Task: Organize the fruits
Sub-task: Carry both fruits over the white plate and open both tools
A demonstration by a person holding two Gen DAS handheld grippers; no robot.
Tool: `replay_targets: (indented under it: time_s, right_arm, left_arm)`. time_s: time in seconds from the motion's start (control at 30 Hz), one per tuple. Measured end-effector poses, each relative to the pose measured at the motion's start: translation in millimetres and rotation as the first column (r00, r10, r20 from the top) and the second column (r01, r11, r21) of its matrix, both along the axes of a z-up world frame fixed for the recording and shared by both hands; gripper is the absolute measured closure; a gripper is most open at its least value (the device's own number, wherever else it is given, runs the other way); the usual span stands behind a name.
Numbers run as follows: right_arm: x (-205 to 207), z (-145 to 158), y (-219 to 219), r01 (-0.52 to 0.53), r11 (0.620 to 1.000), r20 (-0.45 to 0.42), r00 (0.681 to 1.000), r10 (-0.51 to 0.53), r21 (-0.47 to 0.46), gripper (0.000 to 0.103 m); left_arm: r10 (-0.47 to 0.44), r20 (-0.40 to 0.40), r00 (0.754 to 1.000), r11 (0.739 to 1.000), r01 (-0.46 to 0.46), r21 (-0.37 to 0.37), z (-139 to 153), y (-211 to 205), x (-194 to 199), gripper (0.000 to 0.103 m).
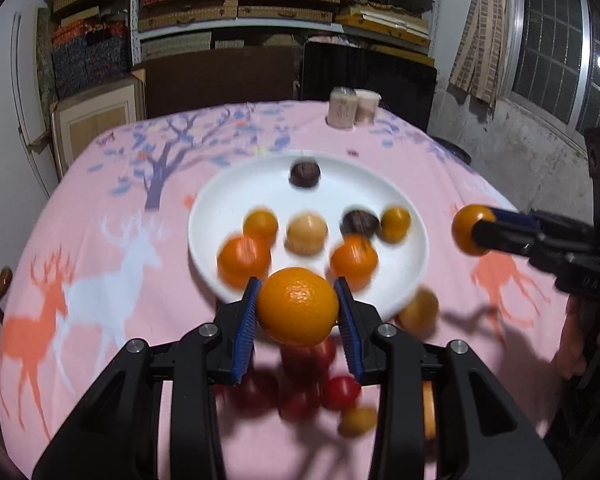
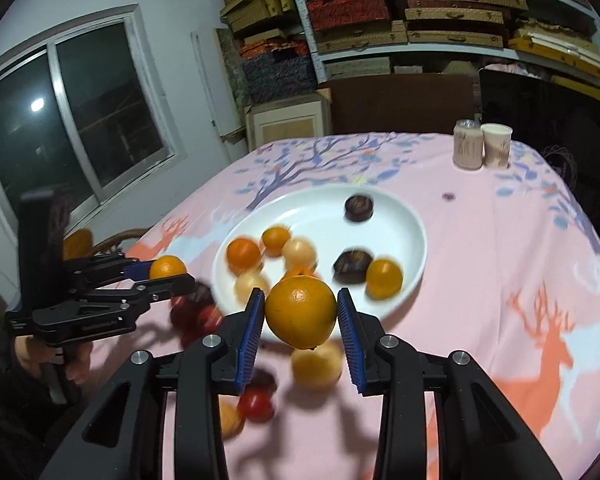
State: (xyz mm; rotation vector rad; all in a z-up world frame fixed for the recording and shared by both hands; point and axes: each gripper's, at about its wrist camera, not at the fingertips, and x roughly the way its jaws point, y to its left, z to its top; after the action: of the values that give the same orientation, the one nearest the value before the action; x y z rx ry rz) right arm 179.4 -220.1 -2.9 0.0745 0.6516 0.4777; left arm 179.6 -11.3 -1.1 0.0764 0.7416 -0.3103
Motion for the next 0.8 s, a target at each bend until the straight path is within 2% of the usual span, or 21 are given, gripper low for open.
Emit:
replay_targets:
  time_s: [0.1,0.23,0.37,0.4,0.43,0.5,0.63,0.73,0.8]
  right_arm:
    - [39.4,-3.2,6.0,0.057,0.998,-0.024,0.998,-0.057,-0.005,0.066]
    - [85.7,-17.8,12.1,0.140,0.990,-0.076,0.987,-0.141,-0.020,0.065]
    - [105.9,-32.6,20.2,0.152,0.987,-0.090,0.984,-0.156,-0.055,0.065]
    - [106.9,-34.3,20.5,0.159,0.985,-0.090,0.982,-0.164,-0.061,0.063]
    - [106.8,-35.6,19.5,0.165,0.984,-0.089,0.981,-0.170,-0.062,0.053]
    - [100.6,-31.9,15.7,0.173,0.983,-0.054,0.983,-0.176,-0.055,0.044]
    - [82.3,-22.1,4.4,0.176,0.984,-0.024,0.984,-0.176,-0.015,0.044]
    - [61.6,-19.8,-2.9,0.177,0.984,-0.017,0.984,-0.178,-0.022,0.044]
    - [45.0,-19.9,-7.6,0.185,0.982,0.001,0.983,-0.185,-0.043,0.044]
  left_arm:
    - [0.027,-0.003,1.000,1.000,-0.027,0.011,5.7,-7.2,44.4,0.067]
    - [0.078,-0.071,0.994,0.997,-0.078,-0.006,-2.9,-7.6,101.3,0.067]
    - [0.108,-0.117,0.987,0.994,-0.110,-0.010,-17.3,-6.4,136.4,0.066]
    - [0.114,-0.128,0.985,0.993,-0.117,-0.020,-20.3,-5.3,142.3,0.064]
    - [0.118,-0.134,0.984,0.992,-0.123,-0.026,-22.5,-4.2,145.4,0.062]
    - [0.131,-0.130,0.983,0.990,-0.136,-0.034,-22.5,-1.9,145.6,0.050]
    - [0.131,-0.101,0.986,0.988,-0.138,-0.064,-12.7,4.5,127.8,0.046]
    - [0.105,-0.079,0.991,0.990,-0.112,-0.086,-3.6,11.2,95.5,0.045]
    - [0.089,-0.054,0.995,0.993,-0.093,-0.077,-1.2,16.6,64.5,0.035]
